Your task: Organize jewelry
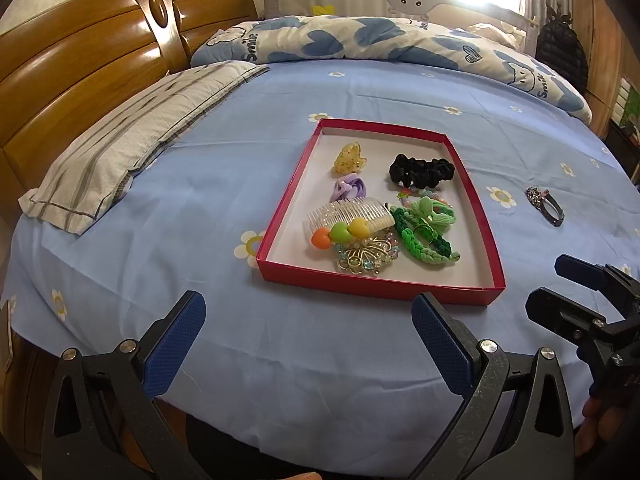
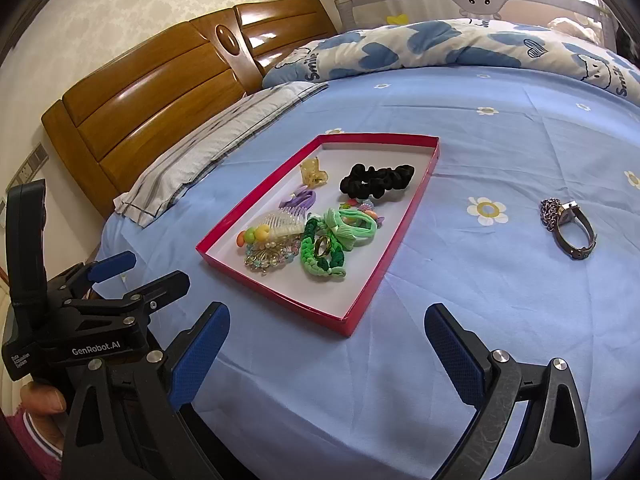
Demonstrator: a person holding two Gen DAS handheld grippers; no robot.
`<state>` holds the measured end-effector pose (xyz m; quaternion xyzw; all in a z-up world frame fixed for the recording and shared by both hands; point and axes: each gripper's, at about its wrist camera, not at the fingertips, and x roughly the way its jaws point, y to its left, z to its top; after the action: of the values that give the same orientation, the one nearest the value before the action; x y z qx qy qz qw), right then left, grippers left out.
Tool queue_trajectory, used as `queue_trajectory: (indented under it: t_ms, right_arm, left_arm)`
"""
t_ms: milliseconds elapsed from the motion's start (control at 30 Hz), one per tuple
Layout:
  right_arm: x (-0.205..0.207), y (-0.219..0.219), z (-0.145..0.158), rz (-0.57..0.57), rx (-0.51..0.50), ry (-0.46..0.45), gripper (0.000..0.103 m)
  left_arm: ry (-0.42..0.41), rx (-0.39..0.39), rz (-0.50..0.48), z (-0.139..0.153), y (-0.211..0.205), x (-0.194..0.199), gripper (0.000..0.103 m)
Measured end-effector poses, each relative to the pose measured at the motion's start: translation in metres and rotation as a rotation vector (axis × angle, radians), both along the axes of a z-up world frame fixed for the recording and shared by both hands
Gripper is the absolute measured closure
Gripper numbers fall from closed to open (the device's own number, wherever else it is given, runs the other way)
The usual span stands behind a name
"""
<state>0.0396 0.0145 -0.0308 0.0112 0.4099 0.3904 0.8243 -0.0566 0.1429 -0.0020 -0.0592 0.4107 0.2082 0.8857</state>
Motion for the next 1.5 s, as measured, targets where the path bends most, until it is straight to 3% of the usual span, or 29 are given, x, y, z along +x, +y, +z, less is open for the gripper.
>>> queue_trajectory:
  t_ms: [1500]
  right_arm:
    - [-0.0009, 0.0036, 0.0077, 0.000, 0.008, -0.007, 0.004]
  left_arm:
    - [0.011, 0.000, 0.007, -0.0044, 0.0022, -0.0013, 0.000]
